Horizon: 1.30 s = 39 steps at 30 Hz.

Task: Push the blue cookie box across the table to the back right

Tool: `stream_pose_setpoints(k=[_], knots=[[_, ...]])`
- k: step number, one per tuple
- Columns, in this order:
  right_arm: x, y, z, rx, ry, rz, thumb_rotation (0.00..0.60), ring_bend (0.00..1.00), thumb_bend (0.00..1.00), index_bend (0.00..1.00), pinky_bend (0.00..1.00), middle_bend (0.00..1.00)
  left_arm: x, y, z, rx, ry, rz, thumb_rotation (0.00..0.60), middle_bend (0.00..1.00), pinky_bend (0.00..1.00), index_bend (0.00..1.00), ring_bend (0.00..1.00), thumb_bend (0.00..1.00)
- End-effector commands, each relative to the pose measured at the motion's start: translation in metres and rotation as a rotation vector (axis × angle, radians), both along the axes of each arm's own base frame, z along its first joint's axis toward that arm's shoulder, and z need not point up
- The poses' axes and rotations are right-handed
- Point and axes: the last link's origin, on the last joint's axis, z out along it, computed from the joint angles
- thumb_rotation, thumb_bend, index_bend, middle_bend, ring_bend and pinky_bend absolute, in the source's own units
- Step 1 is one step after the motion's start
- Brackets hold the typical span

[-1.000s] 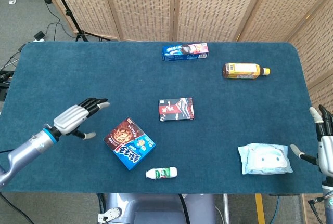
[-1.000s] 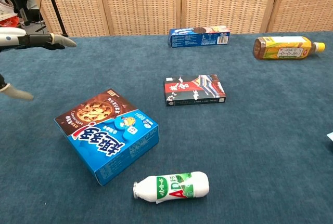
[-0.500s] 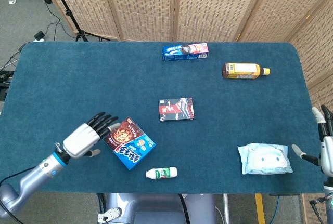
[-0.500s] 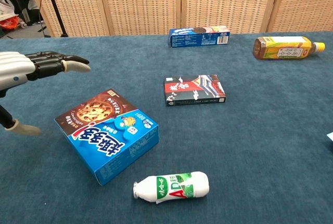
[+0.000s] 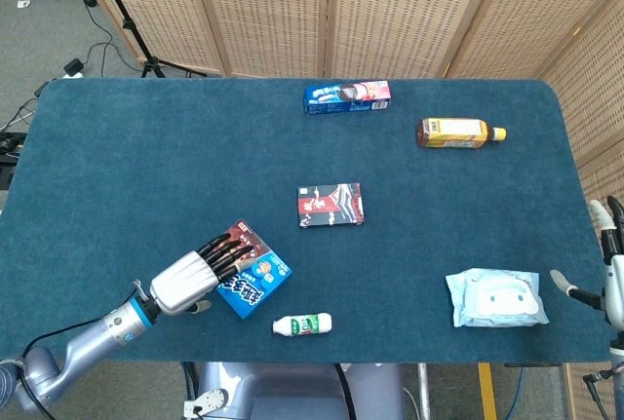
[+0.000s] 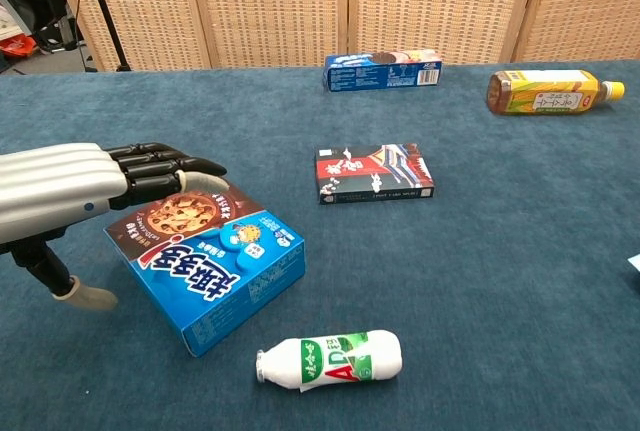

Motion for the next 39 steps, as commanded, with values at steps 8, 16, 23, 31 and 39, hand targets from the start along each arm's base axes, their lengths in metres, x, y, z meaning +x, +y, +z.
stream_pose_setpoints(k=[8,16,23,31,39], knots=[[0.0,0.0,-0.001,0.004,0.004,0.0,0.6,0.0,0.0,0.0,0.0,0.0,0.018,0.01,-0.022,0.023,-0.015,-0.052,0.6,0.0,0.0,0.0,0.0,0.06],[-0.001,-0.001,-0.002,0.006,0.004,-0.004,0.6,0.0,0.0,0.0,0.0,0.0,0.038,0.016,-0.037,0.011,-0.032,-0.068,0.6,0.0,0.0,0.0,0.0,0.06],[-0.002,-0.001,-0.001,0.006,0.003,-0.006,0.6,0.0,0.0,0.0,0.0,0.0,0.052,0.015,-0.049,-0.014,-0.032,-0.082,0.6,0.0,0.0,0.0,0.0,0.07],[-0.002,-0.001,-0.001,0.005,0.0,-0.006,0.6,0.0,0.0,0.0,0.0,0.0,0.068,0.014,-0.057,-0.023,-0.053,-0.094,0.6,0.0,0.0,0.0,0.0,0.07],[-0.003,-0.002,0.0,0.005,-0.003,-0.009,0.6,0.0,0.0,0.0,0.0,0.0,0.081,0.019,-0.067,-0.023,-0.056,-0.102,0.6,0.0,0.0,0.0,0.0,0.08]])
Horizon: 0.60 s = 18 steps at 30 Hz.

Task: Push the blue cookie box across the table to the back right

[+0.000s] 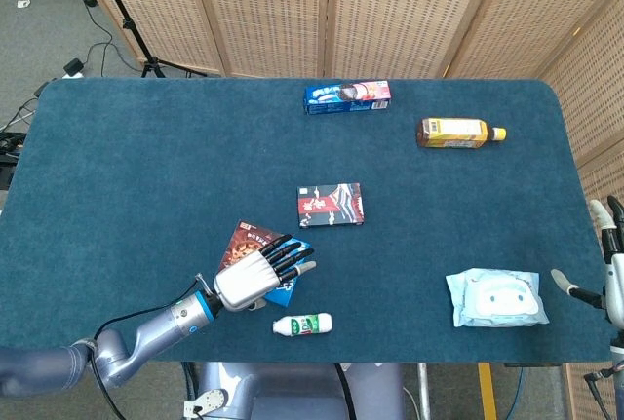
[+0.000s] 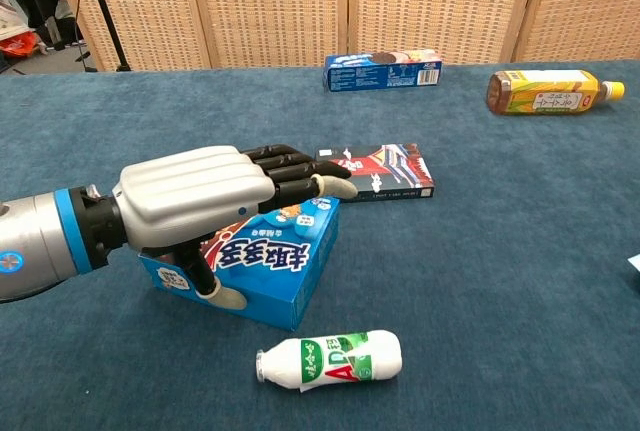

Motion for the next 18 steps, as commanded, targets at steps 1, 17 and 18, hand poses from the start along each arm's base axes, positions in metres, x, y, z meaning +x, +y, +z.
stream_pose_setpoints(k=[1,17,18], knots=[[0.0,0.0,0.0,0.0,-0.001,-0.001,0.6,0.0,0.0,0.0,0.0,0.0,0.003,0.003,-0.003,0.005,0.002,-0.002,0.6,0.0,0.0,0.0,0.0,0.08],[-0.003,0.0,0.002,-0.007,-0.005,-0.007,0.6,0.0,0.0,0.0,0.0,0.0,0.026,0.011,-0.004,-0.004,-0.067,0.017,0.6,0.0,0.0,0.0,0.0,0.09],[-0.003,0.0,0.003,-0.007,-0.004,-0.008,0.6,0.0,0.0,0.0,0.0,0.0,0.025,0.01,-0.001,-0.007,-0.075,0.019,0.6,0.0,0.0,0.0,0.0,0.09]])
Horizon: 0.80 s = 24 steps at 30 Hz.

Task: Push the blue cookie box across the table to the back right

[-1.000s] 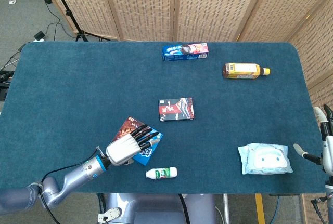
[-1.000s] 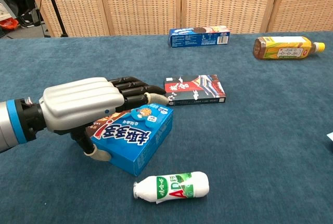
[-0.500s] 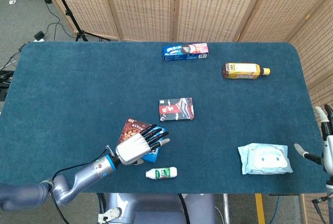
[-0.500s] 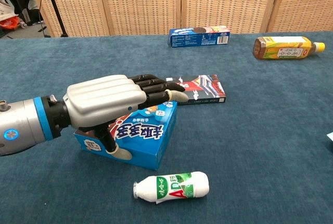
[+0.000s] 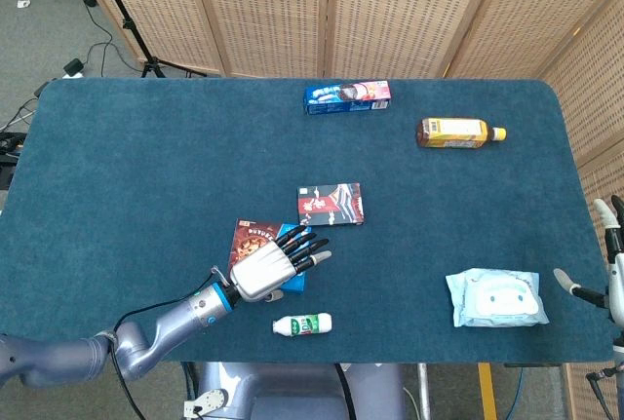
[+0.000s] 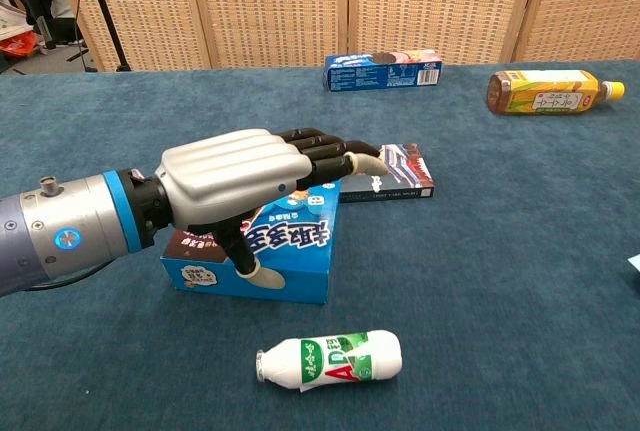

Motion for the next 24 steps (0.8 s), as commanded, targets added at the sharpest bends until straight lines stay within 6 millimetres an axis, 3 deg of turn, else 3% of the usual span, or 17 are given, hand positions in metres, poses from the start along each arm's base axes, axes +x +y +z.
stream_pose_setpoints(k=[1,10,13,15,18,24], knots=[[0.0,0.0,0.0,0.001,0.001,-0.002,0.6,0.0,0.0,0.0,0.0,0.0,-0.001,-0.003,0.015,-0.007,-0.04,0.008,0.6,0.0,0.0,0.0,0.0,0.09],[0.001,0.001,-0.002,0.004,0.005,0.001,0.6,0.0,0.0,0.0,0.0,0.0,-0.026,0.001,0.082,0.05,-0.052,0.012,0.6,0.0,0.0,0.0,0.0,0.09],[0.001,0.001,-0.001,0.001,0.003,0.002,0.6,0.0,0.0,0.0,0.0,0.0,-0.052,0.018,0.108,0.148,0.012,0.045,0.6,0.0,0.0,0.0,0.0,0.09],[0.001,0.001,-0.002,0.004,0.004,0.002,0.6,0.0,0.0,0.0,0.0,0.0,-0.087,0.036,0.126,0.215,0.092,0.123,0.6,0.0,0.0,0.0,0.0,0.09],[0.002,0.001,-0.003,0.009,0.006,0.002,0.6,0.0,0.0,0.0,0.0,0.0,-0.109,0.048,0.129,0.244,0.135,0.159,0.6,0.0,0.0,0.0,0.0,0.09],[0.004,0.0,-0.007,0.02,0.012,0.004,0.6,0.0,0.0,0.0,0.0,0.0,-0.133,0.07,0.115,0.259,0.147,0.204,0.6,0.0,0.0,0.0,0.0,0.09]])
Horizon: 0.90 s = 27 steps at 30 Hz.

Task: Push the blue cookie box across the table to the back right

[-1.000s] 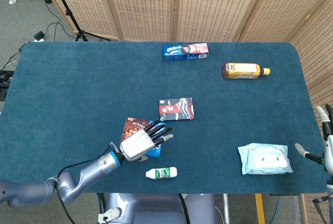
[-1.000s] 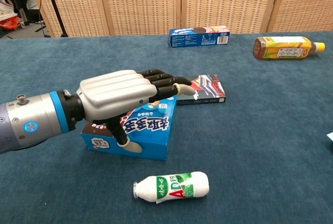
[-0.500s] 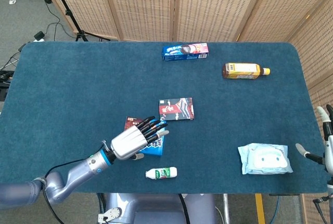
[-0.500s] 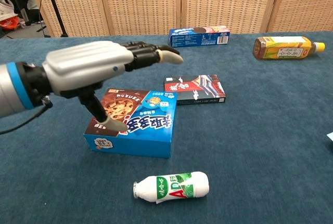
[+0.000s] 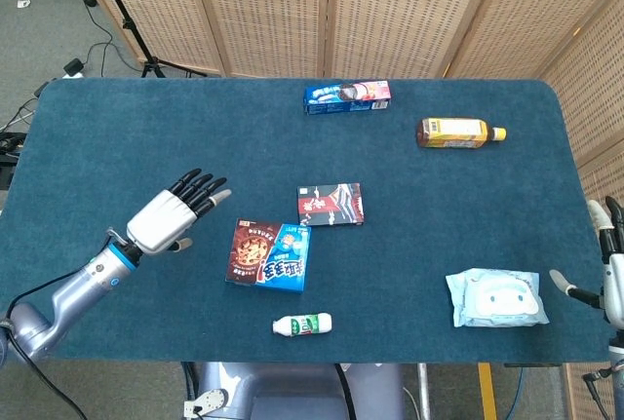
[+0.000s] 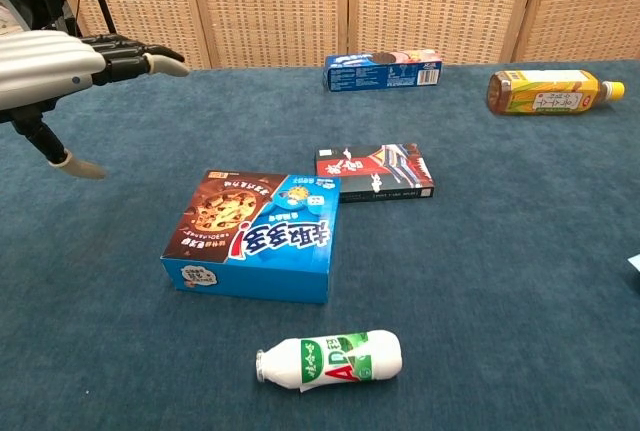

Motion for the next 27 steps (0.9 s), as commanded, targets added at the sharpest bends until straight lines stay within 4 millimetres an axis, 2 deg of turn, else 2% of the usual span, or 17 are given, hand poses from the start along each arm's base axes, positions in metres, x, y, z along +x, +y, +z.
stream_pose_setpoints(k=[1,6,14,27], knots=[[0.001,0.0,-0.002,0.004,0.001,0.0,0.6,0.0,0.0,0.0,0.0,0.0,-0.02,0.014,-0.013,0.004,-0.003,0.052,0.6,0.0,0.0,0.0,0.0,0.09],[0.0,-0.001,-0.002,0.008,0.001,-0.006,0.6,0.0,0.0,0.0,0.0,0.0,-0.019,0.019,-0.034,-0.014,0.008,0.039,0.6,0.0,0.0,0.0,0.0,0.09],[-0.002,-0.002,-0.002,0.009,-0.002,-0.008,0.6,0.0,0.0,0.0,0.0,0.0,0.008,0.017,-0.068,-0.035,-0.043,-0.016,0.6,0.0,0.0,0.0,0.0,0.09],[-0.003,-0.003,0.0,0.005,-0.004,-0.011,0.6,0.0,0.0,0.0,0.0,0.0,0.044,0.011,-0.098,-0.067,-0.051,-0.074,0.6,0.0,0.0,0.0,0.0,0.09]])
